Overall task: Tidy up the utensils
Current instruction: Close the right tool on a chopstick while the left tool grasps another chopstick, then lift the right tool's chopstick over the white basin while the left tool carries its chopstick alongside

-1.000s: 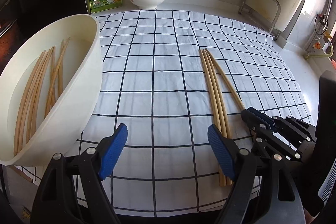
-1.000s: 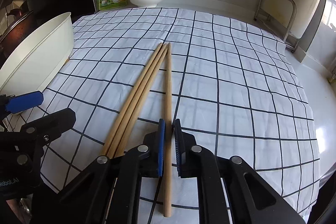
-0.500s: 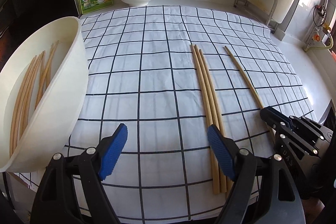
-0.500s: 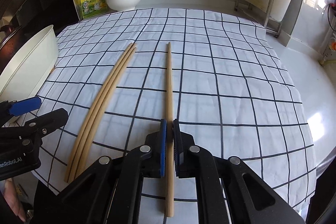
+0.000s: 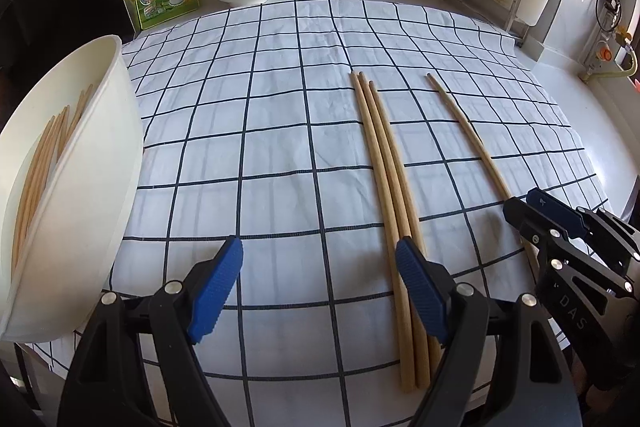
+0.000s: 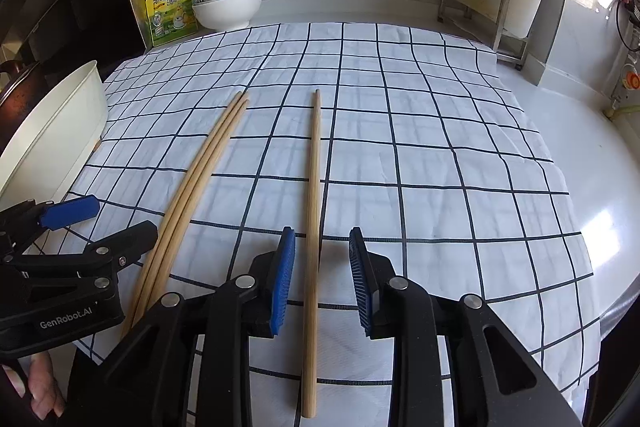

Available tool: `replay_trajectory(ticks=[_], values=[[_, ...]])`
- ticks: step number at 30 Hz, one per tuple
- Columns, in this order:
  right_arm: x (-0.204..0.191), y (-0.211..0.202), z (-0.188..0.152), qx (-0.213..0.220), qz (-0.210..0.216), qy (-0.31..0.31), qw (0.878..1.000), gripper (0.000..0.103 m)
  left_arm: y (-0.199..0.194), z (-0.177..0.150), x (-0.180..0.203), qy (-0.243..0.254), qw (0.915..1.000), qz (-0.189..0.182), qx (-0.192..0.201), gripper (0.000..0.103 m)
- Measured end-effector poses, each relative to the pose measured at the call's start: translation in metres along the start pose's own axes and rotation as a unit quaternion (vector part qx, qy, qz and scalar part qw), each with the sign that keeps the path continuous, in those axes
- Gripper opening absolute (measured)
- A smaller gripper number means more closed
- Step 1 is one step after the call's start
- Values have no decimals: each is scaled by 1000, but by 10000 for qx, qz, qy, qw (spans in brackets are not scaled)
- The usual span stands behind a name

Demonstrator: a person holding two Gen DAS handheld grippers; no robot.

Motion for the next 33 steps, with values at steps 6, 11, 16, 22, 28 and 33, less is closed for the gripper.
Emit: replay_trajectory(ticks=[6,11,16,22,28,33], values=[[2,2,-1,-43,-11,31,10000,27,8,0,8,129,9998,108,-75,77],[2,4,1,-49,-70,15,10000,27,13,6,8,62,9998,160,-46,80],[-1,10,6,-39,-254,-156,9995,27,19,15,11,-37,9999,112,20,77],[-13,10,8,-17,-321,-468,9984,13,14,13,19,81,9999,-31,71,40],[-9,8,7,2,-27,-237,9997,6,9,11,13,-70,9994,-303,-117,7],[-5,-2,8,99,210,14,9997,6,2,10,2,-236,9988,-409,-152,7]])
Point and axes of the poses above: each gripper's, at about its wrist camera, not at the fingertips, and y roughly the way its jaws point, x to its right, z to its top, the point moved 1 cm from there along y, roughly the way its jaws point, and after that the axes turned 14 degrees about -y, right-handed, at the moved point
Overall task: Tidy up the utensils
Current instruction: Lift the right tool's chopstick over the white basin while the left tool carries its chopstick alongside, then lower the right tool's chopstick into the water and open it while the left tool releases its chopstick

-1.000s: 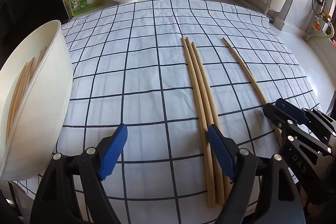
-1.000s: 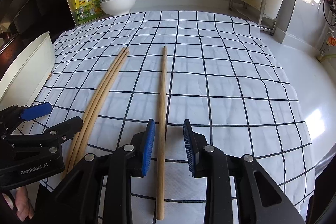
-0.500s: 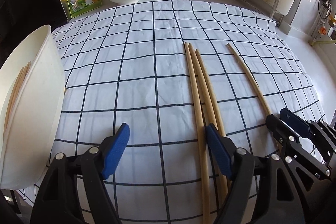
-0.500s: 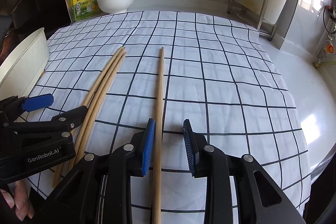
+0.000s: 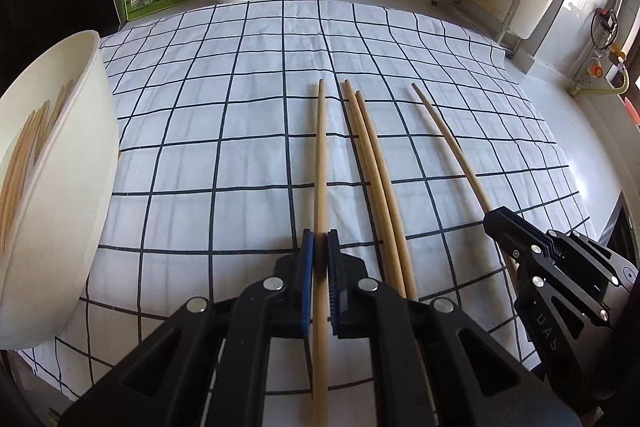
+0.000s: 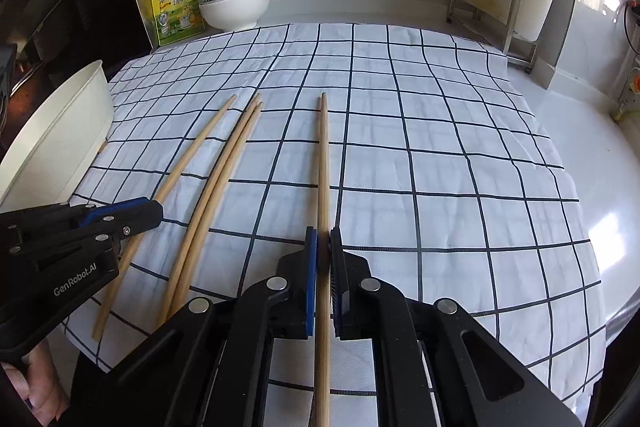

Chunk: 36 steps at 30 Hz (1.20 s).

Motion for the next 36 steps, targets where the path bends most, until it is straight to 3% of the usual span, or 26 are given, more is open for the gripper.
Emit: replay_trajectory(ticks=[10,14,18,27,36], values=[[-29,-31,43,468,502,37,9976,6,-63,21,-28,-84,9986,-179,493,7],[-61,-38,75,723,756,-138,9944,6,-91,37,-54,-64,9966,-57,815,7],[-104,-31,105,804,1073,-327,9904,6,-112,52,-93,-161,9919,301,1223,8],[-199,-5,158,802,1652,-805,9797,6,-120,75,-189,-696,9835,820,1453,8],[-247,23,166,468,1872,-948,9766,6,-101,77,-233,-837,9831,1003,1279,8]])
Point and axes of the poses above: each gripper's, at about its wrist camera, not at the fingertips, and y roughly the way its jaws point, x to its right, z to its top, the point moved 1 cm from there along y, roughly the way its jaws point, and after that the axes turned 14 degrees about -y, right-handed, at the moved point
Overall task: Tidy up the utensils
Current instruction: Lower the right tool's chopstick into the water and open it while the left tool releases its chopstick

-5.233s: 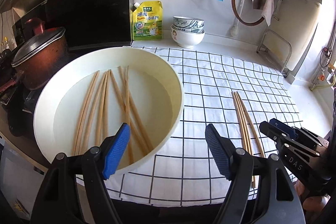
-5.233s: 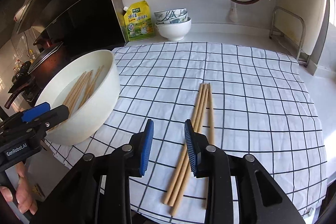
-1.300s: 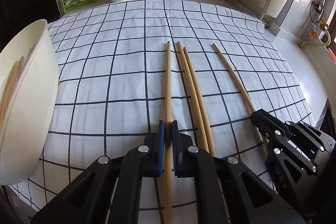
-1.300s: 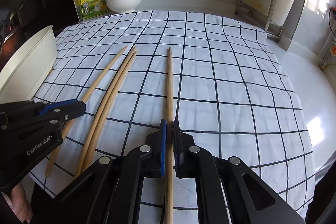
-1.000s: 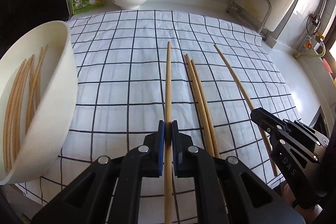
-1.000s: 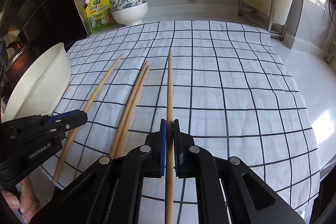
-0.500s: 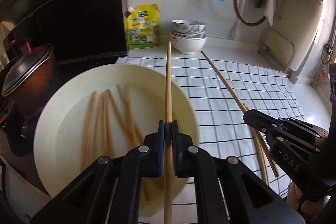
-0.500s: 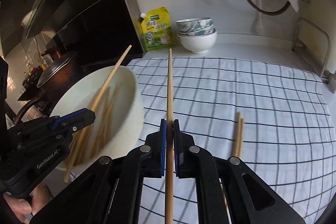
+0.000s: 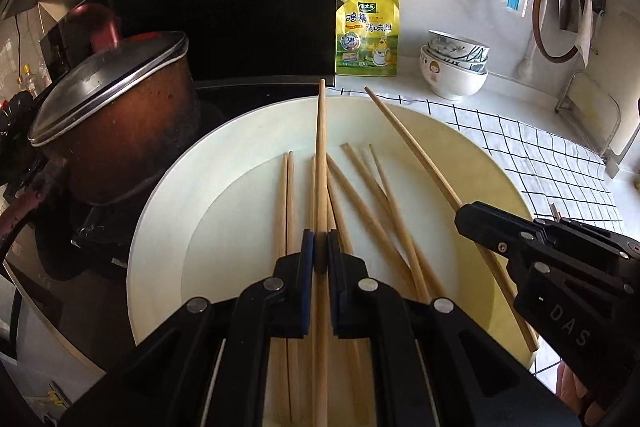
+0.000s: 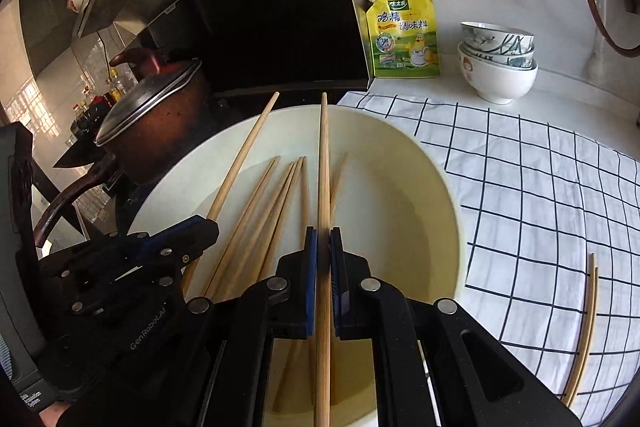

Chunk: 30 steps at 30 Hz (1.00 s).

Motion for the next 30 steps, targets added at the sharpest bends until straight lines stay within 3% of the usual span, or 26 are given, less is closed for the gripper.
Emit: replay_trajectory(ticks=[15,16,21,30], values=[[-5,21,-9,-256,-118,24,9996,6,15,-6,-9,-68,9999,41,-150,8],[-6,21,-9,-274,-106,1,9996,6,14,-7,-10,-79,9999,53,-127,9],[-6,15,-9,-218,-178,-42,9996,7,6,-7,-14,-148,9998,110,-29,34],[-8,-3,-14,-73,-145,-38,9999,12,-10,-14,-20,-240,9995,185,0,37]])
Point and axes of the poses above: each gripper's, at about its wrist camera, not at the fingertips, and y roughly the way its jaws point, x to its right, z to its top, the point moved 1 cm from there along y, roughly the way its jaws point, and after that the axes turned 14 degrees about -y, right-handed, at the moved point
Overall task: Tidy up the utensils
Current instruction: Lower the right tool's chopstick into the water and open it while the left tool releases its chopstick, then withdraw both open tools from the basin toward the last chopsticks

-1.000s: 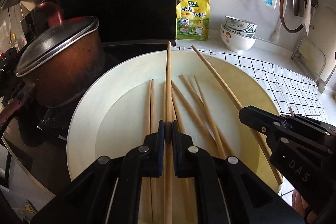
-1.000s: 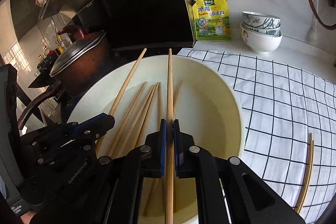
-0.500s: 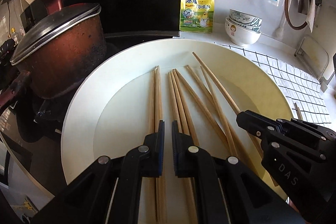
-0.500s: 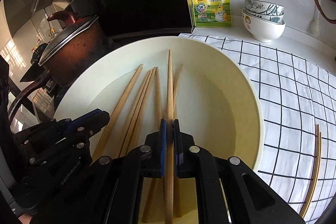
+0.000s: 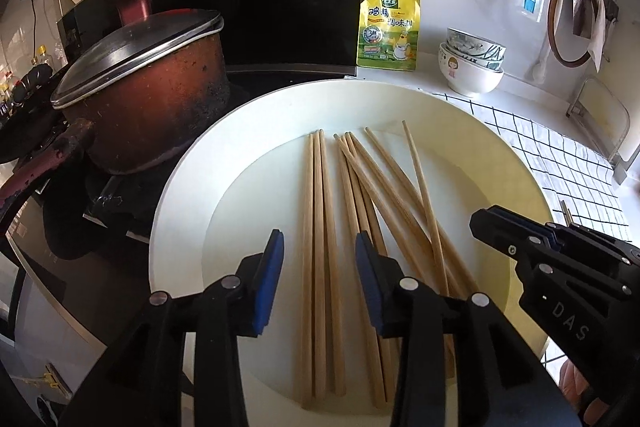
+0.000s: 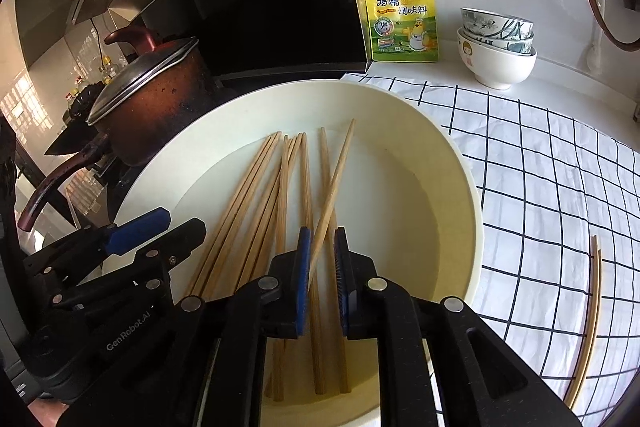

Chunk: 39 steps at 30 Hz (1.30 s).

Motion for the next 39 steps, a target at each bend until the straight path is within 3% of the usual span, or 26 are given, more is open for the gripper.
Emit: replay_trajectory(ticks=[12,26,30,39], values=[[18,-45,-31,192,-212,81,9996,13,-29,-24,15,-172,9997,-141,84,44],[73,-95,-87,244,-744,503,9957,21,-44,-57,89,122,9975,-692,-90,50],[94,-107,-109,154,-930,643,9935,22,-48,-69,112,272,9963,-807,-130,61],[137,-123,-160,-59,-1288,1006,9865,28,-53,-89,148,535,9947,-874,-113,67]])
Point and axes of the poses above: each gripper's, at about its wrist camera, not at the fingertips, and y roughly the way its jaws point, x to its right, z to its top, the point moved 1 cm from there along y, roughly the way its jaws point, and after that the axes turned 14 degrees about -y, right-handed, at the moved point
